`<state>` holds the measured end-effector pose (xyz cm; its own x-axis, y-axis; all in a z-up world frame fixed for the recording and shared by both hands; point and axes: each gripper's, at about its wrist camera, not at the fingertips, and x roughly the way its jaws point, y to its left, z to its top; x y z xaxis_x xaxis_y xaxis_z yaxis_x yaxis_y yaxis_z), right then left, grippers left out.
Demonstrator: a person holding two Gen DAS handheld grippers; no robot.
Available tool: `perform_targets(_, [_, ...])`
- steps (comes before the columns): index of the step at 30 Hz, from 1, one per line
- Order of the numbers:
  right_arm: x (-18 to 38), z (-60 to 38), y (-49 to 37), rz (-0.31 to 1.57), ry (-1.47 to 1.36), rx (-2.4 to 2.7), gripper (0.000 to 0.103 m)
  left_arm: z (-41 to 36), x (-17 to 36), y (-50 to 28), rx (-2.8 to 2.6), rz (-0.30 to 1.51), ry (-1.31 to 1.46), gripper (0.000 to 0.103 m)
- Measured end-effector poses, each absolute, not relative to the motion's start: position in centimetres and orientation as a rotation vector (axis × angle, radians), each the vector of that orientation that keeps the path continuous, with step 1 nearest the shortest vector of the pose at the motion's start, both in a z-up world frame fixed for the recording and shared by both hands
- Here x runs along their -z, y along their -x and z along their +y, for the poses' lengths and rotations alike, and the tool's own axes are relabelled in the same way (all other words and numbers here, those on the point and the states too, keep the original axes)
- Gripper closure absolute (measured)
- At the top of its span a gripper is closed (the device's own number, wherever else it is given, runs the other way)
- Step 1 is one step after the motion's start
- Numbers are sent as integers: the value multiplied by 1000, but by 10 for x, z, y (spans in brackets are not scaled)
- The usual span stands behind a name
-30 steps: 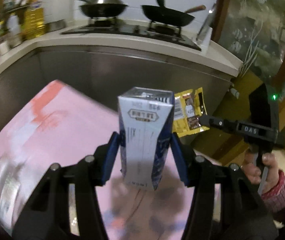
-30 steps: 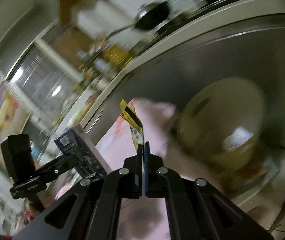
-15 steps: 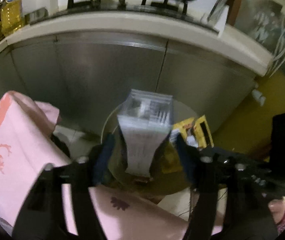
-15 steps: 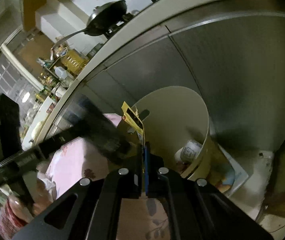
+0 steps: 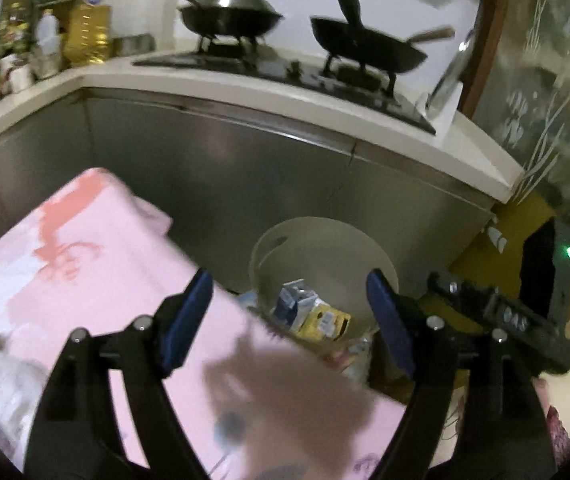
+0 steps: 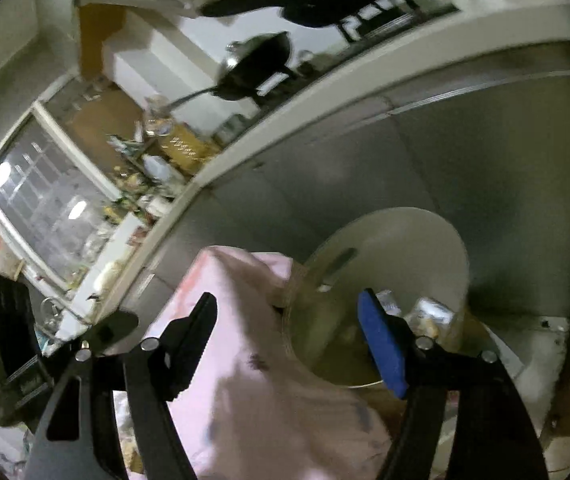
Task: Collect trash
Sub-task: 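Move both tools back over the table trash, then grasp the pink paper cup with the left tool while the right tool grasps the plastic bag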
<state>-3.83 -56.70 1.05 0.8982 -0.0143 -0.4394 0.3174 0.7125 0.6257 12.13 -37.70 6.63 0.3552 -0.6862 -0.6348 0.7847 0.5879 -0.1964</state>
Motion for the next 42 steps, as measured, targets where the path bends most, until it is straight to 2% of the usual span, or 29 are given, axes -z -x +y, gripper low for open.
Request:
perform_targets(9, [-35,-482,13,507,-684,11,33,-207,-85,-104,798,667,-34,27])
perform_targets(15, [-35,-406,-13,612,-625,-121,48,-68,-68,-112,580,681,23,27])
perform_targets(22, [-17,-332,-31,723,-561,-215,53,77,-43,-131,320,724,203,27])
perform_targets(27, [-1,-302,-45,795,-537,-237,53,122,-30,-146,318,753,324,28])
perform_targets(33, [11,-299,-50,828,-524,-225,53,118,-9,-172,405,810,388,28])
perform_targets(37, [19,-305,-54,837,-540,-228,53,103,3,-189,470,842,411,40])
perform_targets(39, [21,-306,-57,841,-543,-235,53,101,9,-198,490,860,430,52])
perform_targets(41, [25,-305,-60,846,-549,-244,53,99,15,-205,516,880,457,69])
perform_targets(42, [27,-305,-61,852,-554,-253,53,98,18,-207,527,888,466,75])
